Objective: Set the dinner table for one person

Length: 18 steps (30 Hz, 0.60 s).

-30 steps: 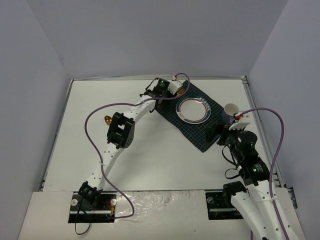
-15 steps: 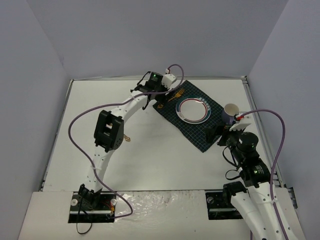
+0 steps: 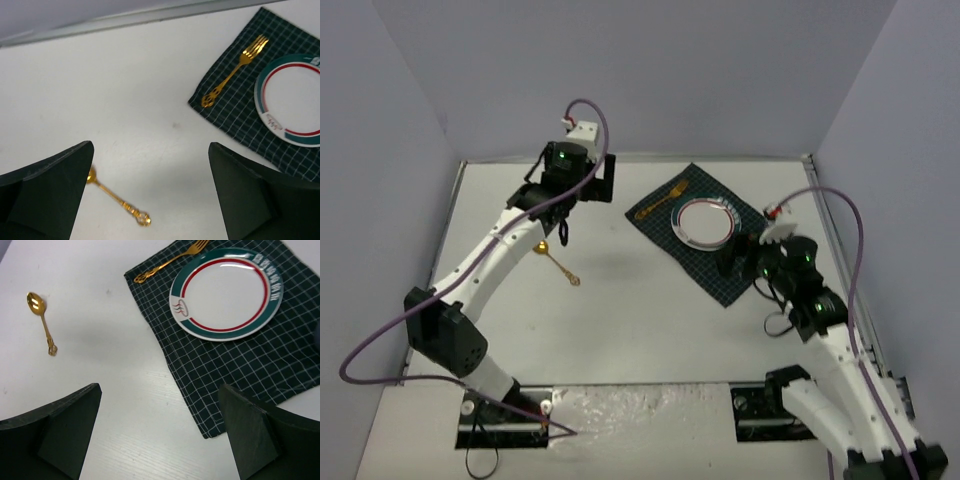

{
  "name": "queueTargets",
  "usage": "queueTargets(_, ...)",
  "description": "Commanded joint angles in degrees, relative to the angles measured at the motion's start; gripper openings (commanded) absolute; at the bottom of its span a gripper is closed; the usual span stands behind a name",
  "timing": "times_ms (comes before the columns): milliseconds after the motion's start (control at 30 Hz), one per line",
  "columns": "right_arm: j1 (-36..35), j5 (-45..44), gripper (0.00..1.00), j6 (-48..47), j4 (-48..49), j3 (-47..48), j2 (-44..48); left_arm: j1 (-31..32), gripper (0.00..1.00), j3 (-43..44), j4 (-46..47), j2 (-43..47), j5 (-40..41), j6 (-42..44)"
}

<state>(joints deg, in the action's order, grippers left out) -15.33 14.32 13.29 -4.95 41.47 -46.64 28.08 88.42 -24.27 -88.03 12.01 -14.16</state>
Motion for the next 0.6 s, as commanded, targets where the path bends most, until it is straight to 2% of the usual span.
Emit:
queueTargets(0, -5.62, -0.07, 1.00, -2.70, 5.14, 5.57, -9.06, -5.76, 0.97, -5.71, -8.40, 8.87, 7.03, -10.06)
queueTargets(67, -10.17, -2.68, 1.00, -4.04, 6.94, 8.23, -15.40, -9.91, 0.97, -11.25, -9.81, 13.42, 6.63, -11.74)
queueTargets(167, -14.44, -4.75, 1.00, -4.22, 9.68, 10.08, -19.06, -15.17, 0.97, -18.60, -8.99, 17.20, 4.67, -13.36)
queueTargets(367, -22.69, -6.34, 1.00, -4.42, 12.66, 11.17, -24.69, -21.77, 0.96, -29.25, 2.52, 17.98, -2.92, -17.28)
queueTargets(567, -28.37, -6.56, 1.00, -5.46, 14.19, 8.41, -23.96, -31.13, 0.81, -33.08, 14.97, 14.30, -15.35, -15.90)
